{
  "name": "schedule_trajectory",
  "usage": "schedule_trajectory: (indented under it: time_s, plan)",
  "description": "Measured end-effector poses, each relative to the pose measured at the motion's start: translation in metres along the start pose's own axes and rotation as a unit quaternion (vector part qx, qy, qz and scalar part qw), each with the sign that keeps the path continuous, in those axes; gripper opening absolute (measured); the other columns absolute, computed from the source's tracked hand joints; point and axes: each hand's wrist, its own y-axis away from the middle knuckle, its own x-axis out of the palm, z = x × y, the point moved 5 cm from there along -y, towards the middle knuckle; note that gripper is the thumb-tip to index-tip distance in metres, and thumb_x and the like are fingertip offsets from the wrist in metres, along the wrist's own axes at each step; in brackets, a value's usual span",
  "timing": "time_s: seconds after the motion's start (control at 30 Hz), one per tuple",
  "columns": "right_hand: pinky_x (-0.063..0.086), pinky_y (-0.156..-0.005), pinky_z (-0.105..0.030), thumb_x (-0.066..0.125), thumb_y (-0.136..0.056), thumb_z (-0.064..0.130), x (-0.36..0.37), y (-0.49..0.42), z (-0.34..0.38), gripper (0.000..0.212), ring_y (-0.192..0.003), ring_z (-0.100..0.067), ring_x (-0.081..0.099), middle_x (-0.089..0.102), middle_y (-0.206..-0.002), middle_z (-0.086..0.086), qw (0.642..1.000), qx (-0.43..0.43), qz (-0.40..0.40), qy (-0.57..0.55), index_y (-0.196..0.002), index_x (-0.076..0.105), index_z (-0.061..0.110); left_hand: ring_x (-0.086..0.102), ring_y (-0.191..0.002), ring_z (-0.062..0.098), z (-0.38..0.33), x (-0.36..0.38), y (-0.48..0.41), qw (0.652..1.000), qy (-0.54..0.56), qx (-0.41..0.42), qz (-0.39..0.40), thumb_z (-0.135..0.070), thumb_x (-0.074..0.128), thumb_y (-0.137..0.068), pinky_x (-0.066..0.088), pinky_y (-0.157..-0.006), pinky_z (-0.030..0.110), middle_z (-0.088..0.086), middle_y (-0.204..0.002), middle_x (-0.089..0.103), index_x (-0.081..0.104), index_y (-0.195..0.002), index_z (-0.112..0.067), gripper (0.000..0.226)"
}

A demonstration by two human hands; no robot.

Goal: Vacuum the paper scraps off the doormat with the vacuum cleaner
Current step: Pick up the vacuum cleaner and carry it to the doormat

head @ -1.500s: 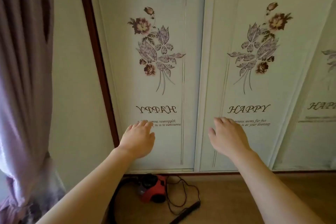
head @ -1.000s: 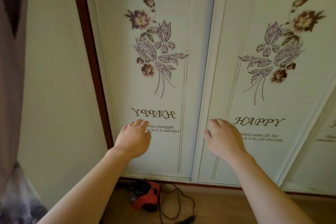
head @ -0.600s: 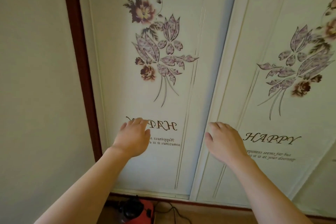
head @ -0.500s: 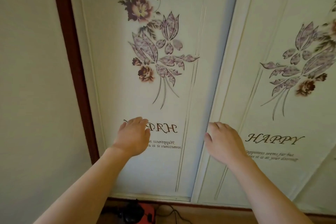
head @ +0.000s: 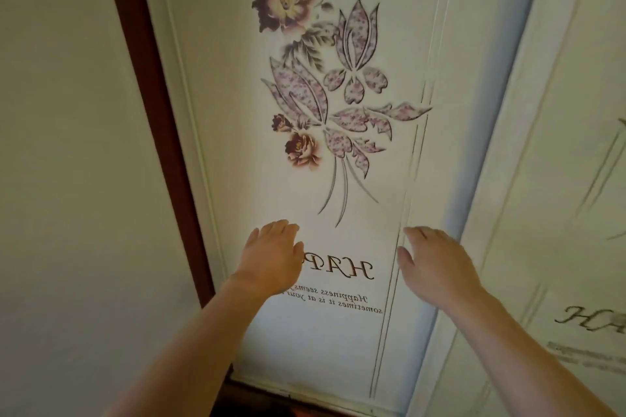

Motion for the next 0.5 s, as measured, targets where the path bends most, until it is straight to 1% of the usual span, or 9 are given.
schedule_trajectory:
  time_s: [0.13, 0.3, 0.43, 0.5]
  plan:
    - [0.038, -0.109, -0.035, 0.035, -0.103, 0.038, 0.019, -0.063, -0.005, 0.048, -0.13, -0.023, 0.049, 0.055, -0.141, -0.002, 0.996, -0.08, 0.004, -0.033, -0.144, 0.046, 0.014, 0.034, -0.147, 0.021, 0.004, 0.005, -0.027, 0.996, -0.016, -0.08, -0.024, -0.035, 0.033, -0.107, 0.023, -0.123, 0.04, 0.002, -0.158, 0.04, 0.039, -0.153, -0.016, 0.05]
    - [0.039, -0.108, -0.035, 0.035, -0.104, 0.038, 0.035, -0.122, -0.007, 0.046, -0.129, -0.022, 0.049, 0.055, -0.14, -0.002, 0.981, -0.184, 0.021, -0.06, -0.142, 0.046, 0.014, 0.035, -0.147, 0.02, -0.011, 0.015, -0.044, 0.983, -0.015, -0.183, -0.027, -0.035, 0.031, -0.107, 0.022, -0.122, 0.04, 0.001, -0.159, 0.04, 0.038, -0.153, -0.017, 0.05]
    - [0.039, -0.109, -0.034, 0.035, -0.103, 0.037, 0.04, -0.155, 0.002, 0.045, -0.128, -0.021, 0.049, 0.056, -0.138, -0.001, 0.962, -0.257, 0.031, -0.083, -0.14, 0.047, 0.015, 0.036, -0.147, 0.022, -0.014, 0.007, -0.037, 0.964, -0.009, -0.264, -0.037, -0.033, 0.031, -0.106, 0.024, -0.123, 0.041, 0.001, -0.155, 0.043, 0.041, -0.151, -0.017, 0.048]
    - [0.038, -0.11, -0.035, 0.035, -0.103, 0.038, 0.043, -0.165, 0.015, 0.046, -0.129, -0.021, 0.048, 0.055, -0.139, -0.001, 0.952, -0.29, 0.038, -0.091, -0.141, 0.047, 0.015, 0.035, -0.148, 0.022, -0.006, 0.0, -0.024, 0.953, -0.013, -0.3, -0.048, -0.033, 0.03, -0.107, 0.024, -0.123, 0.039, 0.0, -0.157, 0.042, 0.04, -0.151, -0.017, 0.048]
